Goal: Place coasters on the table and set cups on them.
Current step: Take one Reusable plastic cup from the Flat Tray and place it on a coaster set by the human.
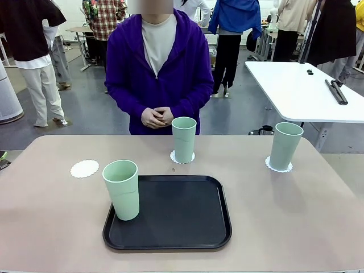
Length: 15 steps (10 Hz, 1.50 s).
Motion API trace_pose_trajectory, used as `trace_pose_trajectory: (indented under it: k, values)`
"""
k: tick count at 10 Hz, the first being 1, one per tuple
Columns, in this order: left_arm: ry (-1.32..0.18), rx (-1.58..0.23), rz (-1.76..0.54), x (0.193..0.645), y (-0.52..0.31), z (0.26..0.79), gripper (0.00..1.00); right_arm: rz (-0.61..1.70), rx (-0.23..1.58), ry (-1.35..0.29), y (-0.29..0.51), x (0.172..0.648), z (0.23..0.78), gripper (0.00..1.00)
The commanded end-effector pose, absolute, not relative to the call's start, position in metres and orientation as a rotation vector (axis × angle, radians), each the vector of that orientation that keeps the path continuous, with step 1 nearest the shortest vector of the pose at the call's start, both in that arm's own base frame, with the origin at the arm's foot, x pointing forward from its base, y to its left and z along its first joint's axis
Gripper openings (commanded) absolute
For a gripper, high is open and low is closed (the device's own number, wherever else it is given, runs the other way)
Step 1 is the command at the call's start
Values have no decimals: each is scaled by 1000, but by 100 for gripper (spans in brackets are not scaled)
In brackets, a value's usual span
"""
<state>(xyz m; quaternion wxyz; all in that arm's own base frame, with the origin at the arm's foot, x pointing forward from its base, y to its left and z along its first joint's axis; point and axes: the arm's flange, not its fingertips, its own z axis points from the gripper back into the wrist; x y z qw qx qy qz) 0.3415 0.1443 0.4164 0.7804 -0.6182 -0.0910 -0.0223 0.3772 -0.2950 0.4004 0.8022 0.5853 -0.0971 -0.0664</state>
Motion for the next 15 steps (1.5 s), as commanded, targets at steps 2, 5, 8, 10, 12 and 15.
trace_pose_trajectory:
  k: [2, 5, 8, 10, 12, 15]
  values:
    - [-210, -1349, -58, 340, 145, 418, 100, -143, 1248, -213, -295, 377, 402, 100]
    - [-210, -1349, -58, 340, 145, 418, 100, -143, 1248, -213, -295, 377, 402, 100]
    - [-210, -1349, -58, 340, 145, 418, 100, -143, 1248, -213, -295, 377, 402, 100]
    - [-218, -1249, -171, 349, 136, 430, 100, -143, 1248, -213, -295, 377, 402, 100]
    - [-241, -1021, -431, 360, 107, 452, 100, -143, 1248, -213, -295, 377, 402, 100]
    - [-233, -654, -680, 381, 54, 469, 100, -143, 1248, -213, -295, 377, 402, 100]
